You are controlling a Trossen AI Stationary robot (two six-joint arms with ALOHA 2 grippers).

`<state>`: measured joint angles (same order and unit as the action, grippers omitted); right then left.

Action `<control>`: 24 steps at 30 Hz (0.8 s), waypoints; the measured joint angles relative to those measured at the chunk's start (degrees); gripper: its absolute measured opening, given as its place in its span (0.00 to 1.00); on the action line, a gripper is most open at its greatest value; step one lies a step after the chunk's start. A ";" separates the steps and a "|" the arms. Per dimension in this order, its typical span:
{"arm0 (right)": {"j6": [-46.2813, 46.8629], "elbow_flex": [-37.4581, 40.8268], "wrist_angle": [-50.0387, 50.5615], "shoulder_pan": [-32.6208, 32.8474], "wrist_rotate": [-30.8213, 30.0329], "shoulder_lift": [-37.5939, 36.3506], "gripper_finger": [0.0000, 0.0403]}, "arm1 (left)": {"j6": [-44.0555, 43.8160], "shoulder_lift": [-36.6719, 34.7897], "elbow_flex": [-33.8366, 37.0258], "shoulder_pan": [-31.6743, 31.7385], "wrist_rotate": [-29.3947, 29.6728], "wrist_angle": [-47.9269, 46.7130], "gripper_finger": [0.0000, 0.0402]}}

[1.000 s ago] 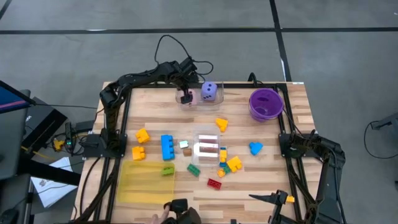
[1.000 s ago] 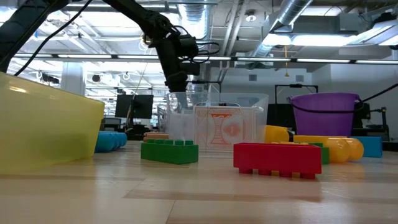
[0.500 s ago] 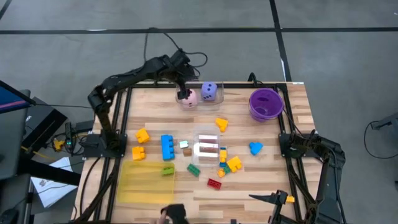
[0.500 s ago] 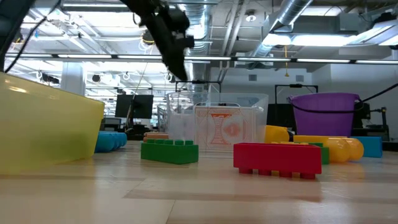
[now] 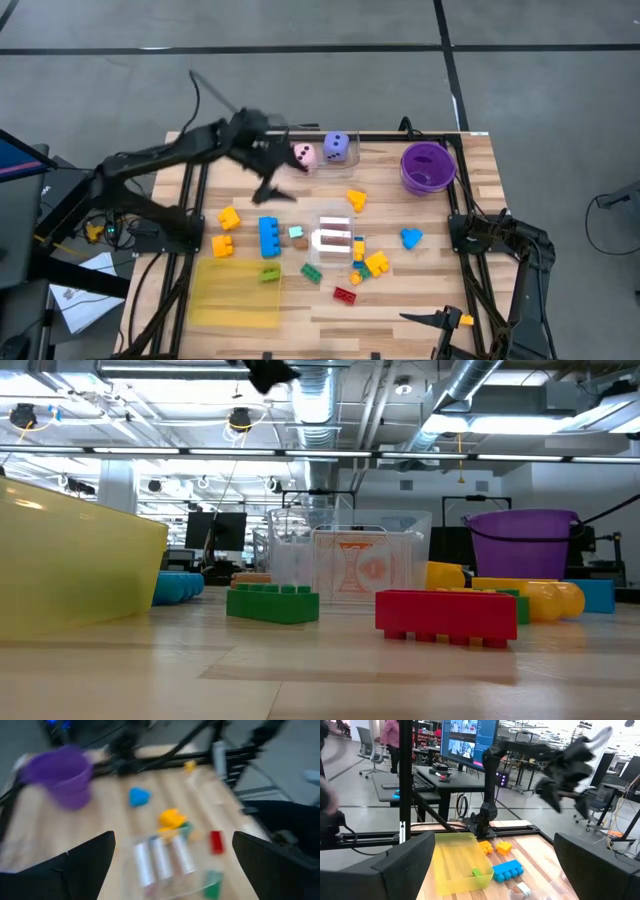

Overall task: Pick & Place Toys
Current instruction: Put the brown game piece into the yellow bin

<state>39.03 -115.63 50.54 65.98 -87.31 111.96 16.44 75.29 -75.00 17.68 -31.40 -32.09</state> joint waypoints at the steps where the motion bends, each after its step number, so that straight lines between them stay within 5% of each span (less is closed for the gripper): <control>1: 0.00 0.00 0.00 0.00 0.00 0.00 0.99 | -0.37 -1.66 2.16 -2.26 -0.03 2.29 1.00; 10: 0.00 0.00 -0.02 -0.17 -0.09 0.00 0.99 | -0.70 -14.03 20.64 -24.67 -0.04 25.94 1.00; 13: 0.02 0.00 -0.02 -0.17 -0.13 0.00 0.99 | -0.49 -15.27 27.42 -32.12 4.55 36.27 1.00; 18: 0.04 0.00 -0.26 -0.17 -0.11 0.00 0.99 | 2.75 -15.24 33.40 -40.39 26.67 45.30 1.00; 24: 0.07 0.00 -0.39 -0.17 -0.06 0.00 0.99 | 2.68 -15.21 34.79 -43.95 62.55 44.80 0.99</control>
<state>39.09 -115.63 50.15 65.80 -87.36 111.96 19.11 60.08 -40.21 -26.27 31.15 12.71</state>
